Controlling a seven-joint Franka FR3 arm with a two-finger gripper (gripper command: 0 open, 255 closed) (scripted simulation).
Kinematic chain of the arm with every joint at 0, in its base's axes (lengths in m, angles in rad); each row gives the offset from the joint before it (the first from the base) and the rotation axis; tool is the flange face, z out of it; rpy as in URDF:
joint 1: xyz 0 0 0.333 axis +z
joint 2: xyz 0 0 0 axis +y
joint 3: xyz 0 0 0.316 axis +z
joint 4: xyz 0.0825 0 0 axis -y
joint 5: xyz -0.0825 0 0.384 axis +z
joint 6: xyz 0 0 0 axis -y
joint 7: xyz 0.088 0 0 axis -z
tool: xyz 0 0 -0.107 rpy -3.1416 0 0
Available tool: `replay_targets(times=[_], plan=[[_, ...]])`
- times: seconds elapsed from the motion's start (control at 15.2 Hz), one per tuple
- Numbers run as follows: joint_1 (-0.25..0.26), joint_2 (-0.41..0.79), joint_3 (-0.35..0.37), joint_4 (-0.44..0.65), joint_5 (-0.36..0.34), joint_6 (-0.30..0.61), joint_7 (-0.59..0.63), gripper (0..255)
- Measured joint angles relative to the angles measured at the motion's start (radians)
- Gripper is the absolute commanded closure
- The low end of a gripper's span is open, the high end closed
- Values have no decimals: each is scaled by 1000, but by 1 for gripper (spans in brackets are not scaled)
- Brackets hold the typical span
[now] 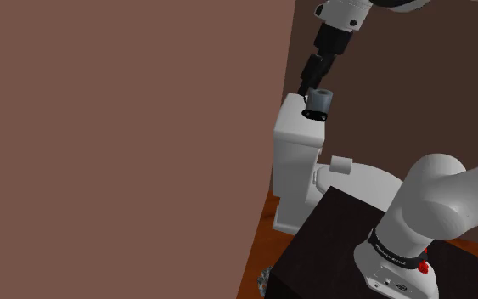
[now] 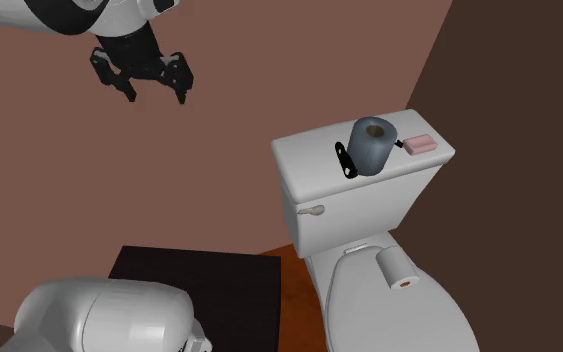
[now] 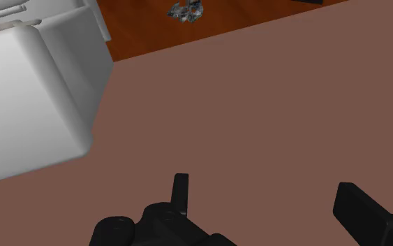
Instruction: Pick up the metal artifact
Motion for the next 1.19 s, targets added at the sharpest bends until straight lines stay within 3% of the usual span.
replay_targets(times=[0.26, 1.19], plan=[[-11, 14, -31, -24, -20, 25, -34, 0], [-90, 241, -288, -33, -146, 192, -312, 0]])
